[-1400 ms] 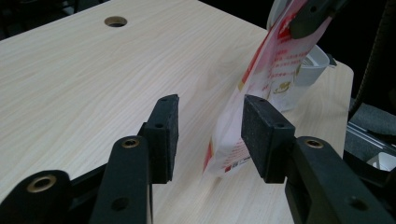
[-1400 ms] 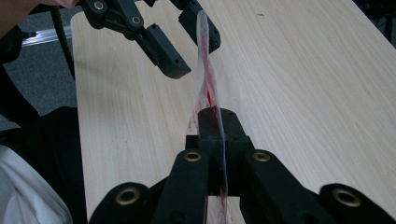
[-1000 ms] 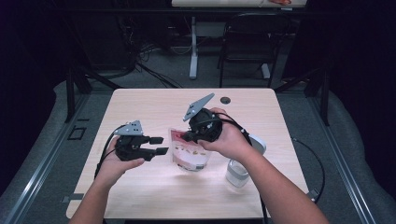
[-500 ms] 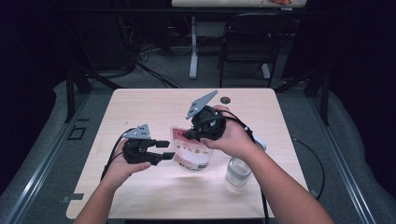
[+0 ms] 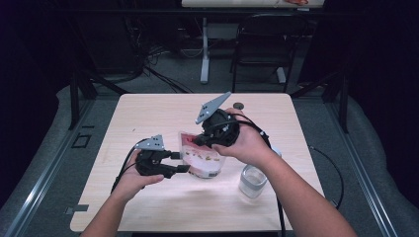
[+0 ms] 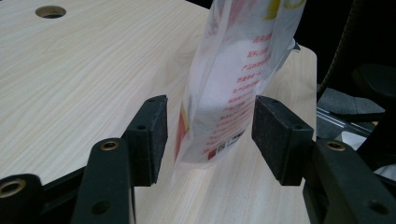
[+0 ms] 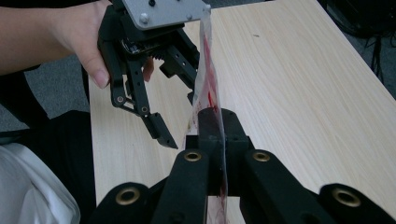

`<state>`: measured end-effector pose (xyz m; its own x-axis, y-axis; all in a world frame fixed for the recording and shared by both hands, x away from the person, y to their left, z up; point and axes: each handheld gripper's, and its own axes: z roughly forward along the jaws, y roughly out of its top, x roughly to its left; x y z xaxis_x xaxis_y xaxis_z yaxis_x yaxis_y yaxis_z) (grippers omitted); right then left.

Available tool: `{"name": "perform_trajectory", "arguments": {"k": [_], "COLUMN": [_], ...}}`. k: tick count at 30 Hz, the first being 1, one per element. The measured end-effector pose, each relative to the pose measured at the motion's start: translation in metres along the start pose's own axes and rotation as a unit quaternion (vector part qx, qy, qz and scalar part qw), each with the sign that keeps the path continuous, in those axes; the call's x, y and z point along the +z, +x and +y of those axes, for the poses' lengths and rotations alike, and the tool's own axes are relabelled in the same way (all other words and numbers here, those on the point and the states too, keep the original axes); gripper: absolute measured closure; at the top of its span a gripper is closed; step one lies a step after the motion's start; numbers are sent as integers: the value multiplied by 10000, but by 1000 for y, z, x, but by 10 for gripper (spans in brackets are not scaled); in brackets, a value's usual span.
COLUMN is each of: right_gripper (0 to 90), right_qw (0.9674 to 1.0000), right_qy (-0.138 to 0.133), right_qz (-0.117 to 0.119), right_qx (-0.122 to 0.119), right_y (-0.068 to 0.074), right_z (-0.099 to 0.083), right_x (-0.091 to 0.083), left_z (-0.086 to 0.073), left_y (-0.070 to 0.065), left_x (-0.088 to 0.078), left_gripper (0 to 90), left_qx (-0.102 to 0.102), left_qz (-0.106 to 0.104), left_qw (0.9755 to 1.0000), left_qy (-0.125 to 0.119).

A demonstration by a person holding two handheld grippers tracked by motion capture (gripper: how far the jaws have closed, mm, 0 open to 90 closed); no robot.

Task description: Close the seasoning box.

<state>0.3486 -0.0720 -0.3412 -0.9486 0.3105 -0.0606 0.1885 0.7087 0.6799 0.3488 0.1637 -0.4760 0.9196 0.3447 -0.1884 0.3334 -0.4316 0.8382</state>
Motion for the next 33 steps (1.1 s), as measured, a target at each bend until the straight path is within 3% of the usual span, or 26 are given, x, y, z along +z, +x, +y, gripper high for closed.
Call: {"name": "perform_trajectory", "arguments": {"k": [10,22,33], "right_gripper": [899,899,899], "right_qw": [10000,9999,9997], "right_qy": [-66,-92,-95], "right_qz": [21,62,68], "right_qx": [-63,-85,-199], "right_y": [1,3,5], "right_z": [4,5,11], "right_x": [-3,-3,-9], "left_z": [-4,-5,-5], "left_y": [-1,-3,-3], "left_x": [8,14,18], "left_gripper": [450,414,393], "left_qx": [214,145,142], "left_qz": [-43,-111,-203], "left_qw": [9998,9998,9997], "left_qy": [23,103,-34]}}
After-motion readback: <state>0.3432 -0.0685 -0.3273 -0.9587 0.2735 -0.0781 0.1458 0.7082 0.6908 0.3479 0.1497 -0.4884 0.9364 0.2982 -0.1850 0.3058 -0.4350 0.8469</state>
